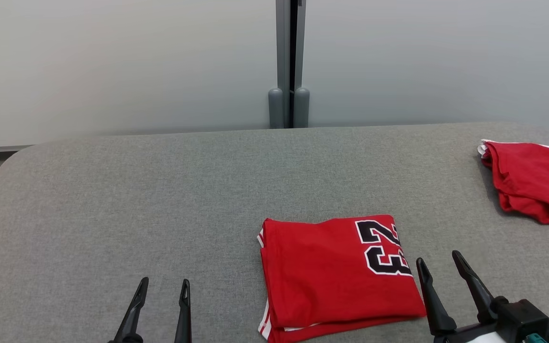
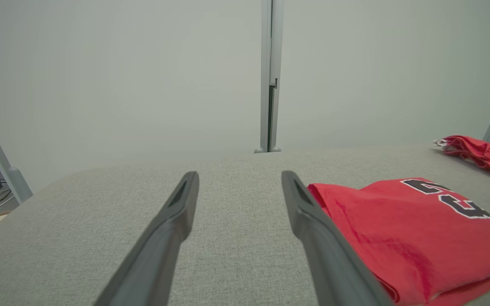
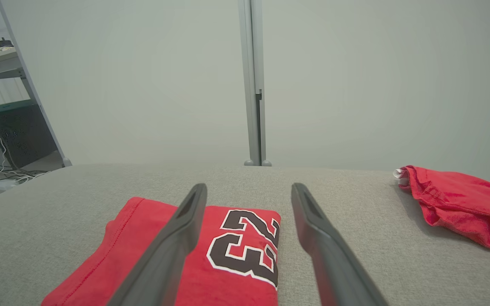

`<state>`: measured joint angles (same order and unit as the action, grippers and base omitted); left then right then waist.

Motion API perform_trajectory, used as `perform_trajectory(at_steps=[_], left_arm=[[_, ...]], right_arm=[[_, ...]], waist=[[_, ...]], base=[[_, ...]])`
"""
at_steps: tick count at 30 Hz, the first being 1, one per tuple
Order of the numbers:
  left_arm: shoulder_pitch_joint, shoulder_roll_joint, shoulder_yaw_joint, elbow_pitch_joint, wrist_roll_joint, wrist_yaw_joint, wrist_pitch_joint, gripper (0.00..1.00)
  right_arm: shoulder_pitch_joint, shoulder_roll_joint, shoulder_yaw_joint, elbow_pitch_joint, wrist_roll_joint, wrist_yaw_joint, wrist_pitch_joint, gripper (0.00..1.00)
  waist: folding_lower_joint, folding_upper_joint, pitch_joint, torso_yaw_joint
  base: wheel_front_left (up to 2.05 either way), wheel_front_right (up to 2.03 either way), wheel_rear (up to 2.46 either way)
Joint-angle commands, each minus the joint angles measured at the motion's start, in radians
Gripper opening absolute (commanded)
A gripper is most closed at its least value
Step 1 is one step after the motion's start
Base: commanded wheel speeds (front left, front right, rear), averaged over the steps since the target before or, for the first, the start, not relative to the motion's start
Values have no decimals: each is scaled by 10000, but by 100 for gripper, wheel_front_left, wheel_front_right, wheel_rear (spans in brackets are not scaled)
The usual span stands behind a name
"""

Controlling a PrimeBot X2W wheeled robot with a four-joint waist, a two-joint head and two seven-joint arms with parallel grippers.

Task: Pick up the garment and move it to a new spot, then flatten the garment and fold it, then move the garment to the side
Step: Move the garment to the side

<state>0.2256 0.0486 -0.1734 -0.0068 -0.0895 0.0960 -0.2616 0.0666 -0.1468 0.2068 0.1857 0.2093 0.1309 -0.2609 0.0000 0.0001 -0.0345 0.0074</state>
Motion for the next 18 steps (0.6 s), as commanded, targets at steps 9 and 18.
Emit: perform_trajectory(at_steps=[9,18], left_arm=[[-432,37,-281,110,65,-86,-37,100],[-1075,39,-755,107,56,-13,-37,100]], right_arm=[[-759,-815,903,723,2373,-8,-44,100],[-2278,-3135,2842,1232,7049,-6,699,100]], waist=[[0,-1,569,189],[0,-1,1574,381]], base=[[0,0,0],[0,0,0]])
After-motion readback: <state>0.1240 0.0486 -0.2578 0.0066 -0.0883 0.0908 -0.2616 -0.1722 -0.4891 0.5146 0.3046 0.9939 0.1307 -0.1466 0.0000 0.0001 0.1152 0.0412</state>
